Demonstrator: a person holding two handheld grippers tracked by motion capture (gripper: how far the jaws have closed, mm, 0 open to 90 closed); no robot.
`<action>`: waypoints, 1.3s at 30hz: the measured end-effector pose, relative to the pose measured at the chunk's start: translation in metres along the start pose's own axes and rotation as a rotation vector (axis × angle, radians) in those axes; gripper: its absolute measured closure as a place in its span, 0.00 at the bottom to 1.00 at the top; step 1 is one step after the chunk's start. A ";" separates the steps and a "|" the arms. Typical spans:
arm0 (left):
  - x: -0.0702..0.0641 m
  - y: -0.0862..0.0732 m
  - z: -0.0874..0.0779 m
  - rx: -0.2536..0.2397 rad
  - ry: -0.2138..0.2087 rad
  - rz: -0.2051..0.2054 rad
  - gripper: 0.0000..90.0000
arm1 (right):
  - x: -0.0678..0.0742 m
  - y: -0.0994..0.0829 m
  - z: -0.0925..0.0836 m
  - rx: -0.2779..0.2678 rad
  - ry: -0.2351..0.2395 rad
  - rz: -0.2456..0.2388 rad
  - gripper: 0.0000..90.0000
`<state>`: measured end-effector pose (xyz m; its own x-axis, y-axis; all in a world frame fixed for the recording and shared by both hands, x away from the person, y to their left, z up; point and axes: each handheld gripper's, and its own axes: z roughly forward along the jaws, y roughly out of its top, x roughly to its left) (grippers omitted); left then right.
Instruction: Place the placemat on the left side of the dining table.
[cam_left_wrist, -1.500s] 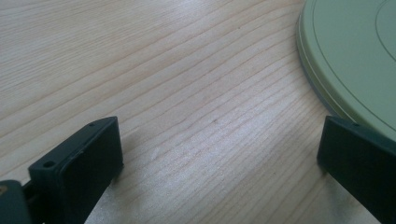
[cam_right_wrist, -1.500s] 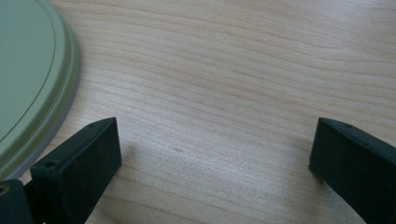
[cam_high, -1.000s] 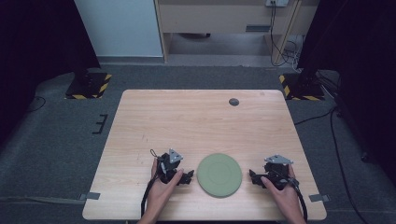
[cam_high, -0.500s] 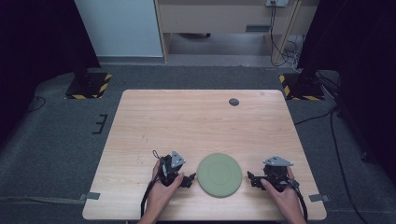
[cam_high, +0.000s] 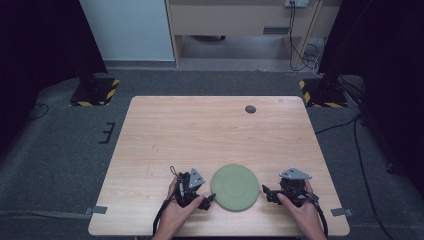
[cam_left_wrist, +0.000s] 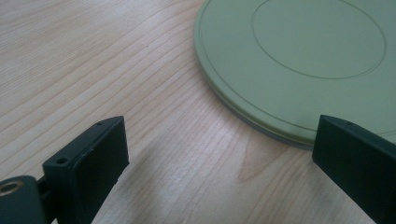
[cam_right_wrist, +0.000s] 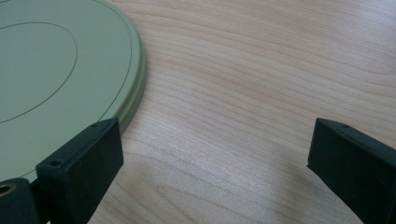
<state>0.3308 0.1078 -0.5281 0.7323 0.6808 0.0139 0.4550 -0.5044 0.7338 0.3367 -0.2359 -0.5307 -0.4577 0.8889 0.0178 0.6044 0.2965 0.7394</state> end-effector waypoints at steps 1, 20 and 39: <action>-0.001 0.000 0.001 0.001 -0.003 -0.001 0.03 | 0.000 0.000 0.000 -0.001 0.002 -0.004 0.04; -0.002 0.004 0.005 0.004 0.014 -0.012 0.00 | 0.012 0.001 0.004 -0.004 0.015 -0.035 0.04; -0.003 0.006 0.007 -0.004 0.045 -0.019 0.01 | 0.013 0.003 0.004 -0.018 0.007 -0.032 0.04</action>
<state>0.3349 0.0990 -0.5287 0.7000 0.7135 0.0302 0.4669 -0.4893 0.7366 0.3352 -0.2219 -0.5306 -0.4811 0.8767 -0.0016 0.5774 0.3182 0.7519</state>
